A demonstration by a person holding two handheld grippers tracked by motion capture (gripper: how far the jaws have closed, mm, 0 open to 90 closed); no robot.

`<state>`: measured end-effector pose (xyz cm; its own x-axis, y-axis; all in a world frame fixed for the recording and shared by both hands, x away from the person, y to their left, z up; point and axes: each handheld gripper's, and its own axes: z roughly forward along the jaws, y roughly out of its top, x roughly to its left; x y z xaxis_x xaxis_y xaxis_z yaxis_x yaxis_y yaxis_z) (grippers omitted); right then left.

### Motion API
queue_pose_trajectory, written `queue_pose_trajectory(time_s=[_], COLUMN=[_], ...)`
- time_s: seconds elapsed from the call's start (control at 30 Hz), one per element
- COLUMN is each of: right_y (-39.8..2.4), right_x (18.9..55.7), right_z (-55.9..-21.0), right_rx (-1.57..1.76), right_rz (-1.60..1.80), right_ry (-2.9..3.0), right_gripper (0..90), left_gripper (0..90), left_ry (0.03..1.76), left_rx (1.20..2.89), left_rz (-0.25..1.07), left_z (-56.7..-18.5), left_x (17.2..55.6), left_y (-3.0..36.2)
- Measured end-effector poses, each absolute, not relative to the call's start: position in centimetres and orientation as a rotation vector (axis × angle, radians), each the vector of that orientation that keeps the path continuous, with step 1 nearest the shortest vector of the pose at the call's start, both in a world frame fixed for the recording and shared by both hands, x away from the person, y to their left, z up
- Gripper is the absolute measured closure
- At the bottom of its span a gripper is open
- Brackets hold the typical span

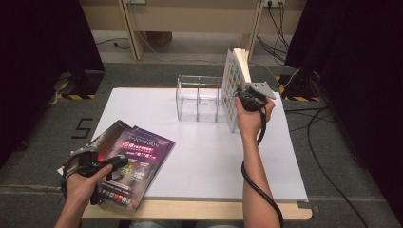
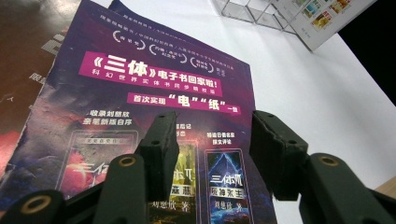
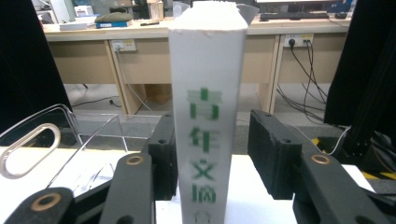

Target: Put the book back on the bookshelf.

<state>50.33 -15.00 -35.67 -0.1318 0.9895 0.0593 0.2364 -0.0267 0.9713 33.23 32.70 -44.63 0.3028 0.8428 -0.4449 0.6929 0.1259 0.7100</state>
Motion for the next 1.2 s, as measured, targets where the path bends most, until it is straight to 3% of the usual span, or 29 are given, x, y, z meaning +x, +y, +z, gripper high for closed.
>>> queue_pose_trajectory(time_s=[1.2], right_y=[-14.8], right_x=[46.0], right_z=[-36.8], right_rx=[1.391], right_rz=[1.221], right_ry=[1.536], right_gripper=[50.3], left_gripper=[47.0], left_ry=[1.435], left_rx=[1.618], left_rz=[0.236], left_z=[-44.2], left_x=[33.0], left_y=[32.9])
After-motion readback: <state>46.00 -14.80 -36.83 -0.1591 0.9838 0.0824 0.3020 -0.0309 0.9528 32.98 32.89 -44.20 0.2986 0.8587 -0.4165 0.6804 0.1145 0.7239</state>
